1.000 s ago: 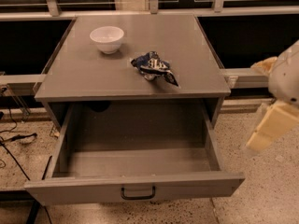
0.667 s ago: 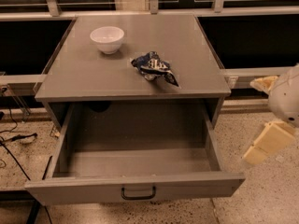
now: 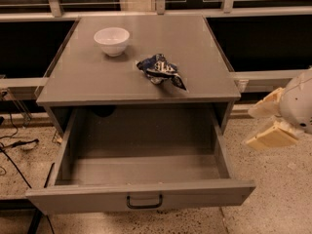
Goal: Close top drawer
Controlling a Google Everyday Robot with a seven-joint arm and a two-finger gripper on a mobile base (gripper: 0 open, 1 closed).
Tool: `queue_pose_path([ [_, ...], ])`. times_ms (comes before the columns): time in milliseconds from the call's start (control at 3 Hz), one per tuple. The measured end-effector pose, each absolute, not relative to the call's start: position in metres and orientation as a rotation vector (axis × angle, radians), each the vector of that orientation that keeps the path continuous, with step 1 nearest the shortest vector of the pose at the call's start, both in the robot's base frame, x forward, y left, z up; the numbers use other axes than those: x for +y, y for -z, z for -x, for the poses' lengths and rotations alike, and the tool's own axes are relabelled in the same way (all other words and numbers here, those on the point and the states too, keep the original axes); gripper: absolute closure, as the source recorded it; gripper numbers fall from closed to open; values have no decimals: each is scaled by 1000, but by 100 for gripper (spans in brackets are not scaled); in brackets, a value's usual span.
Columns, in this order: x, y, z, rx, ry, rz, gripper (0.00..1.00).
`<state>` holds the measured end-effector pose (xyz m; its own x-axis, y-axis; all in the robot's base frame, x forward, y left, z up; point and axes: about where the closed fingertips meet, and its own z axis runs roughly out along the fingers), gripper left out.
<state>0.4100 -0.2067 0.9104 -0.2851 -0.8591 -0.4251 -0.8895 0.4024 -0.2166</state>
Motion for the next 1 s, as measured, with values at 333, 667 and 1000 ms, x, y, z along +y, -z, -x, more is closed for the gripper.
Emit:
queue_pose_path([
  [333, -207, -910, -410, 2187, -85, 1490, 73],
  [667, -206, -909, -409, 2187, -88, 1489, 96],
  [1000, -208, -893, -397, 2174, -140, 1449, 100],
])
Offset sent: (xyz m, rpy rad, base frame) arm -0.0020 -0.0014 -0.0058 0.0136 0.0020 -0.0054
